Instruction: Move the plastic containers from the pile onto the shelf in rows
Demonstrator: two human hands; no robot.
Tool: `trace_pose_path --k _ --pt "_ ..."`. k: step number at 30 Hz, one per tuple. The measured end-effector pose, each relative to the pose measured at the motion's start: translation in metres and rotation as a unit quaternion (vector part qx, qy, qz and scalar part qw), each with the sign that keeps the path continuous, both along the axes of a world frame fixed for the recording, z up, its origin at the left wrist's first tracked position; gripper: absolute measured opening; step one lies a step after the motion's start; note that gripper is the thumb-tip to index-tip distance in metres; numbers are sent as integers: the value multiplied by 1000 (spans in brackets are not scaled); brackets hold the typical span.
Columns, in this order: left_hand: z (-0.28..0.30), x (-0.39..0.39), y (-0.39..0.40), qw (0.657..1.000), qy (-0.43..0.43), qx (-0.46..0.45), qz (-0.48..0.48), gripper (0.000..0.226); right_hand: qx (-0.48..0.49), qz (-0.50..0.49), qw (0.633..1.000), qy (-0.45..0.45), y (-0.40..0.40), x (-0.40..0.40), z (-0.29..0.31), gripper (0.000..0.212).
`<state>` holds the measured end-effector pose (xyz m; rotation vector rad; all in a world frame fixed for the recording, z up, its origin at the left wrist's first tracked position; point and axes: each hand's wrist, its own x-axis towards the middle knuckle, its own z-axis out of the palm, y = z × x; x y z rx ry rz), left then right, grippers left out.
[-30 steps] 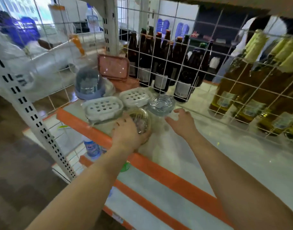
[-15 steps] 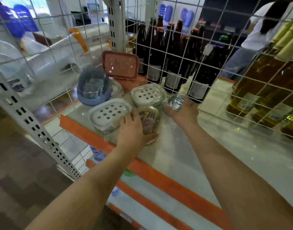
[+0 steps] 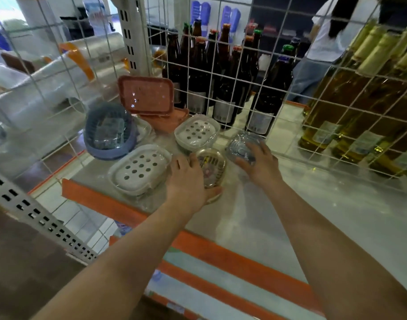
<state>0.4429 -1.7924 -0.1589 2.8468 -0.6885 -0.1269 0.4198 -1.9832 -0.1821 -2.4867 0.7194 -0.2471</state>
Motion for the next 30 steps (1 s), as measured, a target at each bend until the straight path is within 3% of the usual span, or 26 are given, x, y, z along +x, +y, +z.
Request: trace_pose_path --k 8,17,24,30 --pt "3 2 1 1000 7 -7 -21 103 30 -4 999 -28 -5 -3 4 61" --pt "9 10 10 994 91 -55 -15 99 128 -138 982 -14 16 27 18 91" --pt "9 13 11 991 119 -60 -1 100 165 -180 970 -7 17 31 20 87" --pt "9 1 17 994 89 -66 -6 95 141 -163 977 -2 18 9 18 87"
